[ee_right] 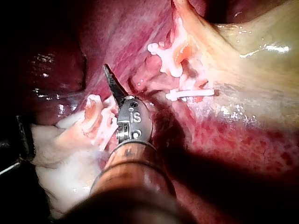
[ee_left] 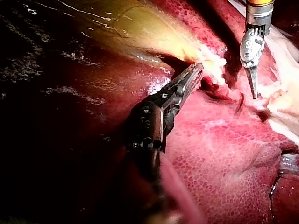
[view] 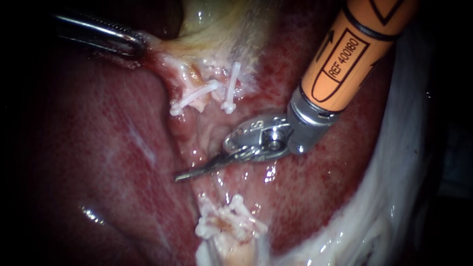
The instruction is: Go back from the cut right tube
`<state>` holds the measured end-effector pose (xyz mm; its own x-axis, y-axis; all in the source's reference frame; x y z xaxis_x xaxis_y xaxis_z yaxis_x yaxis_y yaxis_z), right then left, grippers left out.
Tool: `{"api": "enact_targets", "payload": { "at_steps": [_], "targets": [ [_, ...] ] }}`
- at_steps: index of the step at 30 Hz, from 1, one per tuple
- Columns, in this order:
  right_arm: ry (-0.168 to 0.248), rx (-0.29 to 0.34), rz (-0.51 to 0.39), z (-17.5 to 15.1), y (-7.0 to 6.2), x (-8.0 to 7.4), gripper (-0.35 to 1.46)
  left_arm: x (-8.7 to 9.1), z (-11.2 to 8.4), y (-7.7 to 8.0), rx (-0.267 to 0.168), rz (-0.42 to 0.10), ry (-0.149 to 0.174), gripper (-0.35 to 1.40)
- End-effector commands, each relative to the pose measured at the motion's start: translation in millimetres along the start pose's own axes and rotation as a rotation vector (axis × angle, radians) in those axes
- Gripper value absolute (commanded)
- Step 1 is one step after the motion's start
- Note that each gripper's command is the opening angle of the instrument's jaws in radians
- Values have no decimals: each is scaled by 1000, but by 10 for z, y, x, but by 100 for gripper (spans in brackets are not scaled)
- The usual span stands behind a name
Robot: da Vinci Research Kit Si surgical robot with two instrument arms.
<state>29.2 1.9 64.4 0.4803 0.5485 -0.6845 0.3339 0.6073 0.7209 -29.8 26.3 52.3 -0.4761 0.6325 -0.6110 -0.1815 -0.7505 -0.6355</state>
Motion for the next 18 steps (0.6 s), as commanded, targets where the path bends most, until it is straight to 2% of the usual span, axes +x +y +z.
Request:
{"api": "enact_targets", "payload": {
  "at_steps": [1, 2, 4, 5, 8, 9, 18],
  "targets": [
    [-1, 5, 3, 0, 0, 0, -15, 0, 0, 0, -1, 0, 0, -35],
    [7, -3, 2, 0, -1, 1, 42, -1, 0, -1, -1, 0, 0, -35],
    [42, -40, 18, 1, -2, 2, 116, -1, 0, -1, -1, 0, 0, -35],
    [67, -57, 35, 1, -2, 2, 128, -1, 0, -1, -1, 0, 0, -35],
    [129, -70, 59, 1, -5, 2, 140, -1, 0, -1, -1, 0, 0, -35],
    [135, -70, 59, 1, -5, 2, 141, -1, 0, -1, -1, 0, 0, -35],
    [137, -82, 58, -5, -12, -2, 145, -1, 0, -2, -1, 0, 0, -35]
  ]
}}
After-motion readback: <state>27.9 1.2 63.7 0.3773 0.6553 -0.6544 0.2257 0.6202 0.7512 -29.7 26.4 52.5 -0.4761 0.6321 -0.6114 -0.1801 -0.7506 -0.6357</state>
